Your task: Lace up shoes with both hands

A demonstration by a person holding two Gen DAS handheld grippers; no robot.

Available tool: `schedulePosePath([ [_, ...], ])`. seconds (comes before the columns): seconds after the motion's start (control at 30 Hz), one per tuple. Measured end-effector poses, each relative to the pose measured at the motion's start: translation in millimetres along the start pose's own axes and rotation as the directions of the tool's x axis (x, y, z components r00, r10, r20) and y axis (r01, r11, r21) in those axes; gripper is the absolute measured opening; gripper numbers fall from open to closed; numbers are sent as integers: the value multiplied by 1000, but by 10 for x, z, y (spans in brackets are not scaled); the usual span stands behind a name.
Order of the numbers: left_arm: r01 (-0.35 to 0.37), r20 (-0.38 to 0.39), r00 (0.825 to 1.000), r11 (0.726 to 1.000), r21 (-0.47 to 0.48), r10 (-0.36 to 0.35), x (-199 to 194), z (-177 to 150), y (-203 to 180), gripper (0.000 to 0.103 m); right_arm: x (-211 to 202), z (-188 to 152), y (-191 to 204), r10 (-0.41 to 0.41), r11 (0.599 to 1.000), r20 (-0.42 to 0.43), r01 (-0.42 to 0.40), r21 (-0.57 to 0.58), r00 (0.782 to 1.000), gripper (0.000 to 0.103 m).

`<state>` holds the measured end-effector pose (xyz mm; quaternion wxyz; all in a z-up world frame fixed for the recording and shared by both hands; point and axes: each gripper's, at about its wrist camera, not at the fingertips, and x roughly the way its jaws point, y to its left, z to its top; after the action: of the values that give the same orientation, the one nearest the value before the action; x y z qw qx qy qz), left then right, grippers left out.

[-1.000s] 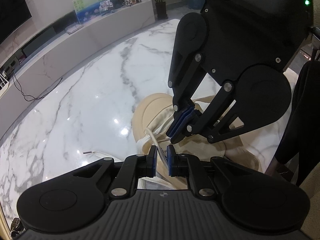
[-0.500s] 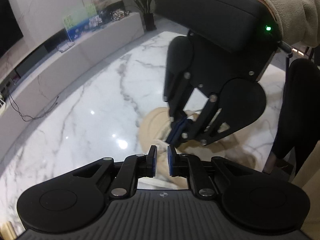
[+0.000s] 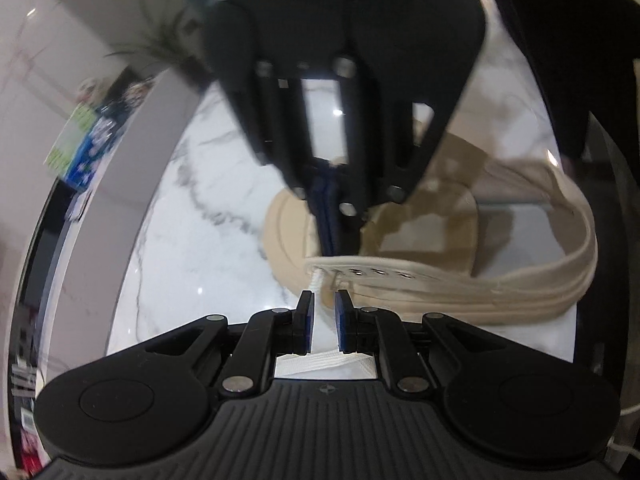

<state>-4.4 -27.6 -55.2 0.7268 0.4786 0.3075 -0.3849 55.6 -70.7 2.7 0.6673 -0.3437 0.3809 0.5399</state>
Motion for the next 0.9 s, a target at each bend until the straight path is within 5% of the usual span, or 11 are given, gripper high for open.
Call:
schedulePosePath([
  [0.3, 8, -1, 1000, 991, 133, -8, 101, 9, -80, 10, 14, -2, -7, 2, 1000, 8, -2, 6, 1000, 1],
  [0.73, -2, -40, 999, 999, 54, 4, 123, 59, -7, 2, -20, -50, 48, -31, 998, 31, 29, 64, 999, 2],
  [0.9, -16, -67, 998, 998, 54, 19, 60, 26, 60, 2, -200, -127, 98, -84, 989, 54, 76, 124, 995, 10],
])
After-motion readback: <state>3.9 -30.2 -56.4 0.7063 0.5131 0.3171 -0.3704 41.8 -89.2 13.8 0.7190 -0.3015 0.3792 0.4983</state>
